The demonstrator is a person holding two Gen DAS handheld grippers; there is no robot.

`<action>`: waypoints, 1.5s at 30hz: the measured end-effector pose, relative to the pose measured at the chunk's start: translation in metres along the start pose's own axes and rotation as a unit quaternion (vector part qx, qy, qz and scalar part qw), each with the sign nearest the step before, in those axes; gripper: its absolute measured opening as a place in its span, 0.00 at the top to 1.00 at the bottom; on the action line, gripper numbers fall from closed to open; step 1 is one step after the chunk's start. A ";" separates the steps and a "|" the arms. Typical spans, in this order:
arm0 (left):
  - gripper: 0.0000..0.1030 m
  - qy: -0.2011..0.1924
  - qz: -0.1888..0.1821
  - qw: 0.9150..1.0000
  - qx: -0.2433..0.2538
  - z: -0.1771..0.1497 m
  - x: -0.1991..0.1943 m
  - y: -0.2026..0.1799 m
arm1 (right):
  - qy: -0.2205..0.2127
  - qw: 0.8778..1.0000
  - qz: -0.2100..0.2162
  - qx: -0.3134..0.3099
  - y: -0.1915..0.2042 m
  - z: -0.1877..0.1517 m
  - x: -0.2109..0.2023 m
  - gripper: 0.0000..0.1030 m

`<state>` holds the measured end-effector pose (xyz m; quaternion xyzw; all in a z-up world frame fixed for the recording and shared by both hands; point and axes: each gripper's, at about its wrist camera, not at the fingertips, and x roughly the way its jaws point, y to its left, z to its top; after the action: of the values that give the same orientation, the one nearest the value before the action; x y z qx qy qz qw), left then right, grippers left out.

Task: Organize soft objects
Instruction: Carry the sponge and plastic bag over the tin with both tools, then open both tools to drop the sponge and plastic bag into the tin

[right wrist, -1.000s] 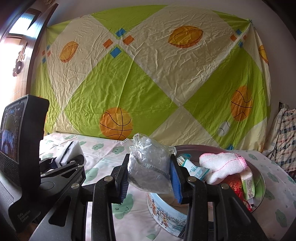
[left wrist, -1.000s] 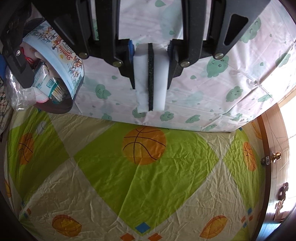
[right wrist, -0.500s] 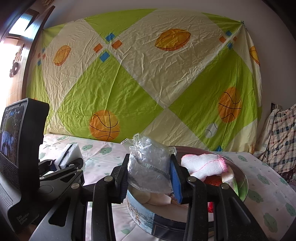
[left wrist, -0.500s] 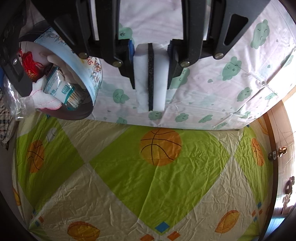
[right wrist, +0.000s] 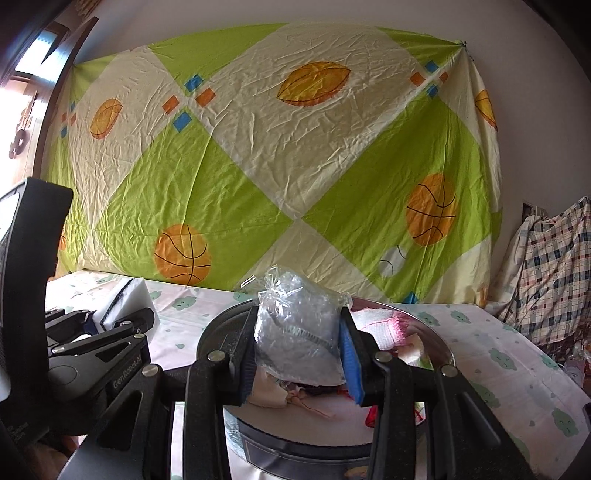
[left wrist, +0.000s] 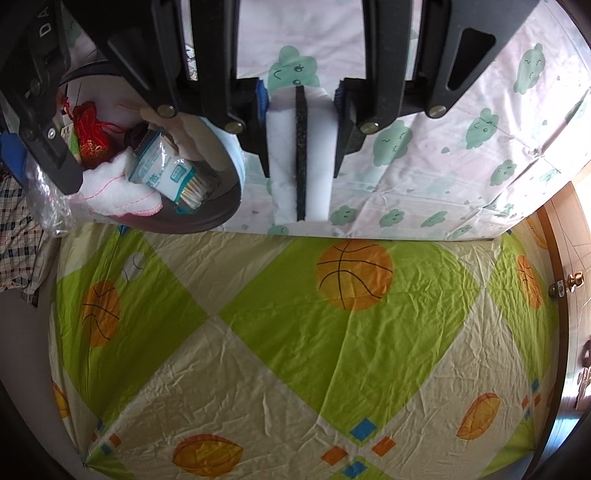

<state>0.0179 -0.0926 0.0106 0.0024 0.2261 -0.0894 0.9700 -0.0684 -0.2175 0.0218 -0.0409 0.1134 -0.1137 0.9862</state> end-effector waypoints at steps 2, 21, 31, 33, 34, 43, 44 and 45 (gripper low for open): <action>0.76 -0.004 -0.006 1.000 0.001 0.003 -0.003 -0.005 | -0.001 1.000 -0.006 0.003 -0.007 0.000 0.000 0.59; 0.76 -0.004 -0.075 0.997 0.022 0.028 0.013 -0.073 | 0.008 0.996 -0.082 0.042 -0.077 0.014 0.035 0.59; 0.76 0.034 -0.072 0.997 0.012 0.038 0.055 -0.100 | 0.046 0.992 -0.099 0.057 -0.103 0.026 0.084 0.59; 0.76 0.046 -0.067 0.997 0.013 0.038 0.063 -0.104 | 0.065 0.992 -0.092 0.065 -0.107 0.027 0.096 0.59; 0.76 0.053 -0.064 0.996 0.014 0.038 0.068 -0.106 | 0.072 0.991 -0.088 0.068 -0.110 0.028 0.100 0.59; 0.71 0.100 -0.047 0.993 0.038 0.039 0.084 -0.111 | 0.155 0.985 -0.016 0.074 -0.114 0.022 0.130 0.58; 0.52 0.103 -0.046 0.993 0.043 0.039 0.084 -0.112 | 0.162 0.984 -0.002 0.074 -0.113 0.021 0.132 0.57; 0.44 0.105 -0.045 0.992 0.049 0.039 0.084 -0.113 | 0.168 0.983 0.008 0.078 -0.113 0.020 0.133 0.54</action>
<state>0.0888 -0.2202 0.0126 0.0490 0.3222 -0.1429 0.9345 0.0377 -0.3574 0.0250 0.0563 0.2682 -0.1196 0.9542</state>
